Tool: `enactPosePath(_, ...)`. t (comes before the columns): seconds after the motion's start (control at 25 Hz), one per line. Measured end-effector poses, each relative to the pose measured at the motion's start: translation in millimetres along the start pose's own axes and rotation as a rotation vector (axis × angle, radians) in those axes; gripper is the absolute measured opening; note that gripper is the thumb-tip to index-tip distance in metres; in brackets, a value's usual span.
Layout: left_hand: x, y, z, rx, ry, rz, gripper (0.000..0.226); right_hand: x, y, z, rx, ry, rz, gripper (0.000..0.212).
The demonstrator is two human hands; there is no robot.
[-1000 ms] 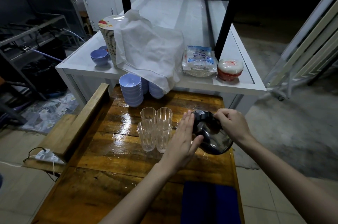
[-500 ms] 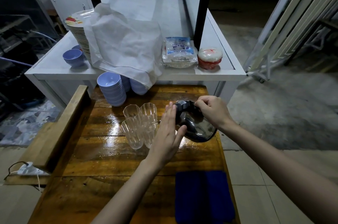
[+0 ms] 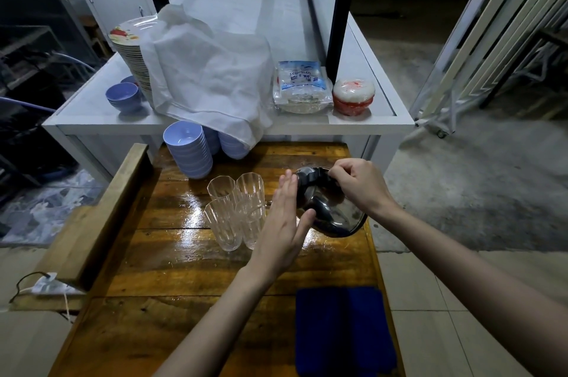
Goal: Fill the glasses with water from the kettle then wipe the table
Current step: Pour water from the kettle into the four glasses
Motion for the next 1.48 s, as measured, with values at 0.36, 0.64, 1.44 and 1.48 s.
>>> enactPosePath(0.36, -1, 0, 0, -0.007, -0.008, -0.019, 0.067, 2, 1, -1, -0.001, 0.009, -0.022, 0.035)
enactPosePath(0.64, 4, 4, 4, -0.031, -0.028, 0.014, 0.064, -6, 16, -13, -0.113, 0.045, 0.188, 0.038)
enactPosePath(1.44, 65, 3, -27, -0.216, -0.122, 0.086, 0.064, -27, -38, -51, -0.221, 0.317, 0.345, 0.038)
enactPosePath(1.48, 67, -1, -31, -0.213, -0.117, 0.078, 0.064, -30, -41, -49, -0.208, 0.309, 0.319, 0.037)
Point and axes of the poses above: each hand's wrist, its own z-axis towards the middle knuckle, its own x-axis out of the back of the hand, y = z × x, the point moved 5 cm from there along z, towards the middle knuckle, and after that the axes turned 13 degrees about -y, right-handed, at the moved point
